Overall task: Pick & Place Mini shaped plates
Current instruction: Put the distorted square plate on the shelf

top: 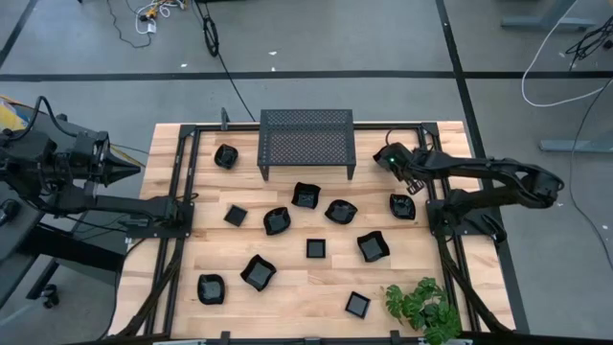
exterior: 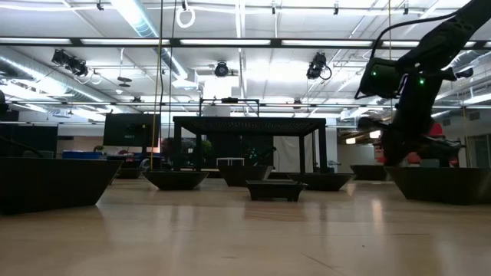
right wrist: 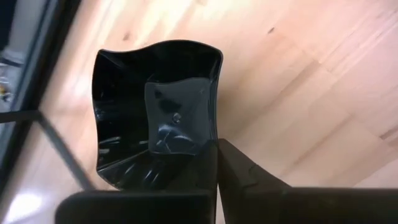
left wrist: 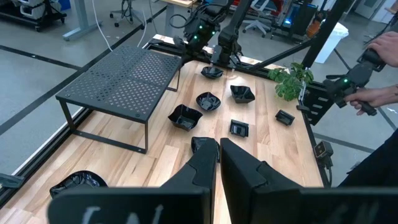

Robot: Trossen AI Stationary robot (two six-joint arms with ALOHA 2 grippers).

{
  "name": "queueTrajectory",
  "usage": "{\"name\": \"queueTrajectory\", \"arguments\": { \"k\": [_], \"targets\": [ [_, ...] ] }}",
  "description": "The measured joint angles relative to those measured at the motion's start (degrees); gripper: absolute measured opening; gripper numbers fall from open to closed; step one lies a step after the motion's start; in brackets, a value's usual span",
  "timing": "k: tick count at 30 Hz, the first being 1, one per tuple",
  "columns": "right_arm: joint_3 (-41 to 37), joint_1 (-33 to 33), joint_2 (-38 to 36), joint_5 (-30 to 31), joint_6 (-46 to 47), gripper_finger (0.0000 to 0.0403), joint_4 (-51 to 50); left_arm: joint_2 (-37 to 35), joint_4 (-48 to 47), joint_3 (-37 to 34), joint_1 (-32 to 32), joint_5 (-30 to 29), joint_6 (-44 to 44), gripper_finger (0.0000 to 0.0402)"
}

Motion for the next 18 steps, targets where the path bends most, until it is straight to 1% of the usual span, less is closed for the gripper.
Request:
{"name": "queueTrajectory", "arguments": {
  "k": [5, 18],
  "targets": [
    [2.2, 0.0, -2.0, 1.5, -2.8, 0.0002, -0.9, 0.0, 0.0, 0.0, 0.0, 0.0, 0.0, 0.0025],
    [13.7, 0.0, -2.8, 6.0, -10.5, 0.0002, -7.3, 0.0, 0.0, 0.0, 0.0, 0.0, 0.0, 0.0025]
  ]
}}
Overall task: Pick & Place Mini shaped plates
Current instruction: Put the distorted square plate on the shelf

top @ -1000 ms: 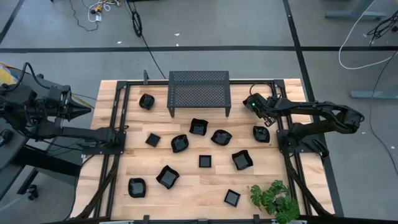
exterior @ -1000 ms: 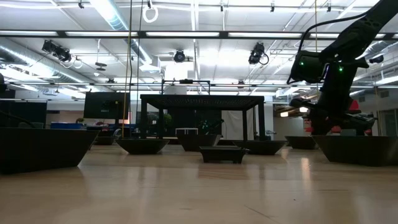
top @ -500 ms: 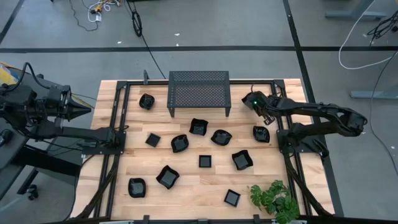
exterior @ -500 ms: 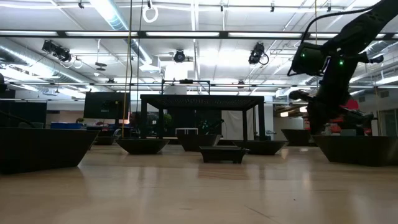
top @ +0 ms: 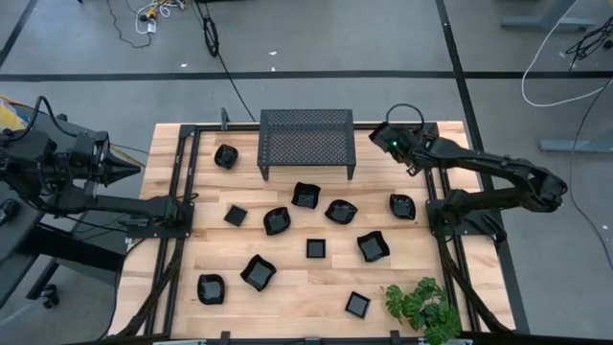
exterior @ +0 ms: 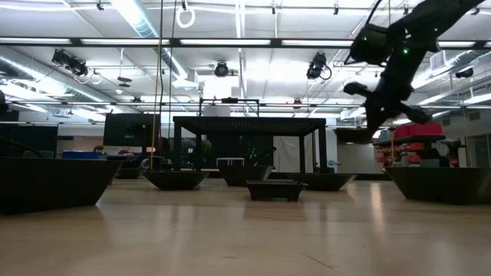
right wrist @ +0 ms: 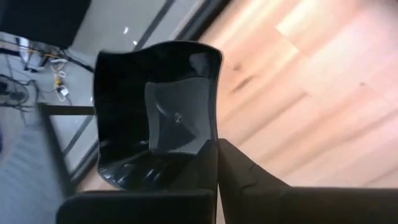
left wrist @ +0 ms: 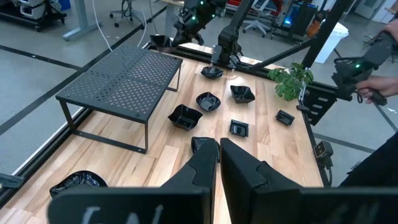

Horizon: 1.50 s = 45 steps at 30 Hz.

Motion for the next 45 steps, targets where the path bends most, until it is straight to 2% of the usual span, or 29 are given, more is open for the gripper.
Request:
{"name": "queueTrajectory", "arguments": {
  "k": [9, 15, 24, 32, 45],
  "targets": [
    [10.3, 0.0, 0.0, 0.1, -12.2, 0.0001, -0.5, 0.0, 0.0, 0.0, 0.0, 0.0, 0.0, 0.0025],
    [17.3, 0.2, 0.0, -3.6, -20.4, 0.0001, -0.3, 0.0, 0.0, 0.0, 0.0, 0.0, 0.0, 0.0025],
    [22.9, 3.1, 0.6, -8.7, -22.7, 0.0001, 1.2, 0.0, 0.0, 0.0, 0.0, 0.0, 0.0, 0.0025],
    [30.1, 4.7, 5.4, -9.3, -26.6, 0.0001, 1.1, 0.0, 0.0, 0.0, 0.0, 0.0, 0.0, 0.0025],
    [42.2, 6.4, 17.0, -16.4, -31.9, 0.0001, 1.5, 0.0, 0.0, 0.0, 0.0, 0.0, 0.0, 0.0025]
  ]
}}
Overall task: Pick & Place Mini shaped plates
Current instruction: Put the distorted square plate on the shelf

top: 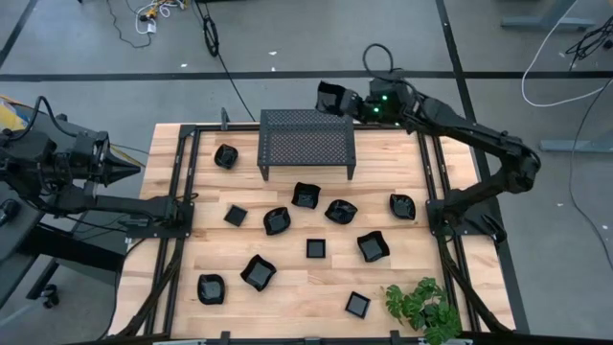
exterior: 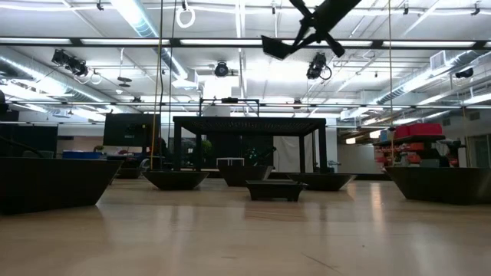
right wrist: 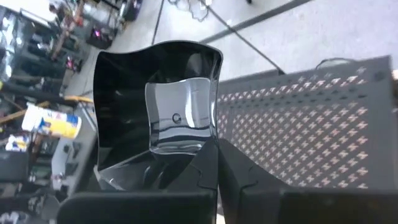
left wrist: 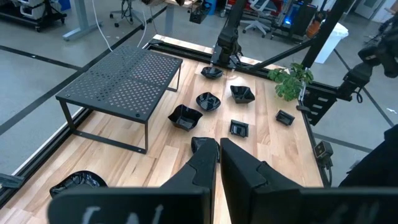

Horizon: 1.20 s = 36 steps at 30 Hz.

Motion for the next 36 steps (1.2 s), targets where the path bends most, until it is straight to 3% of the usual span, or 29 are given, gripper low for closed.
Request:
{"name": "queueTrajectory", "arguments": {
  "k": [19, 36],
  "targets": [
    [4.6, 3.3, 13.6, -8.9, 1.2, 0.0001, -0.1, 0.0, 0.0, 0.0, 0.0, 0.0, 0.0, 0.0025],
    [4.6, 2.9, 17.5, -7.0, 3.7, 0.0001, -2.6, 0.1, 0.0, 0.0, 0.0, 0.0, 0.0, 0.0025]
  ]
}}
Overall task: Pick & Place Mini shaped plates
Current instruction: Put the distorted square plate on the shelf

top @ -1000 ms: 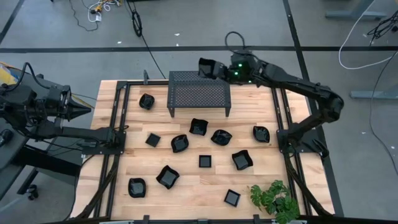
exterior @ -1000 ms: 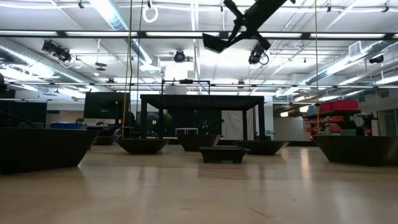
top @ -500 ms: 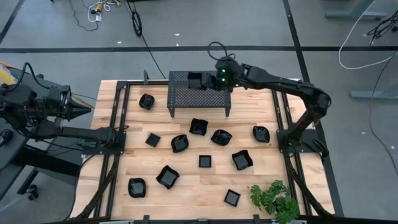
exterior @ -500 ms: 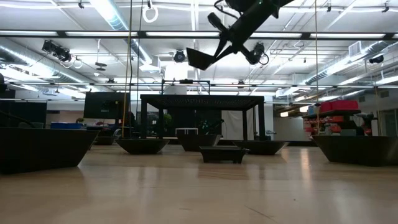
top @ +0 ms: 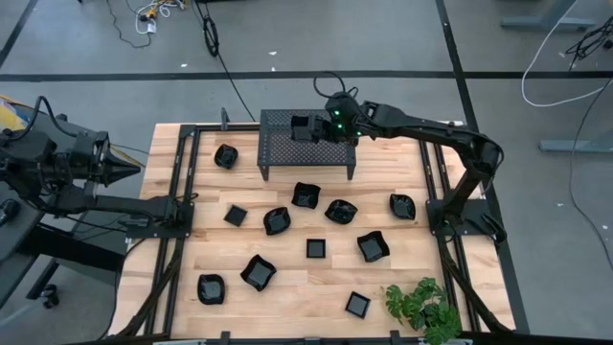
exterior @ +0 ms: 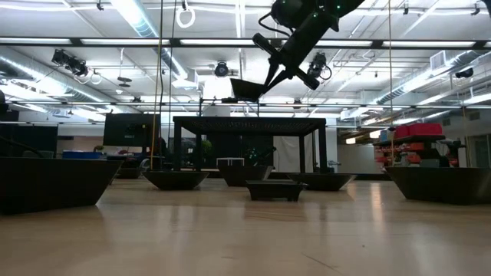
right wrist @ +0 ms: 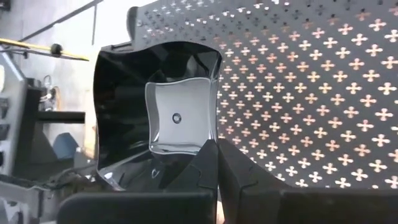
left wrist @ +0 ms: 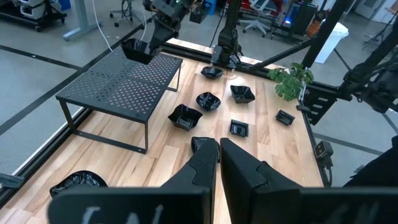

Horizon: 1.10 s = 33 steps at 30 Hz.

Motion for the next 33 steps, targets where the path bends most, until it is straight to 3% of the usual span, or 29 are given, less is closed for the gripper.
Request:
{"name": "queueTrajectory", "arguments": {
  "k": [33],
  "targets": [
    [0.0, -3.0, 4.0, -0.4, -1.6, 0.0001, -2.9, 0.0, 0.0, 0.0, 0.0, 0.0, 0.0, 0.0025]
  ]
}}
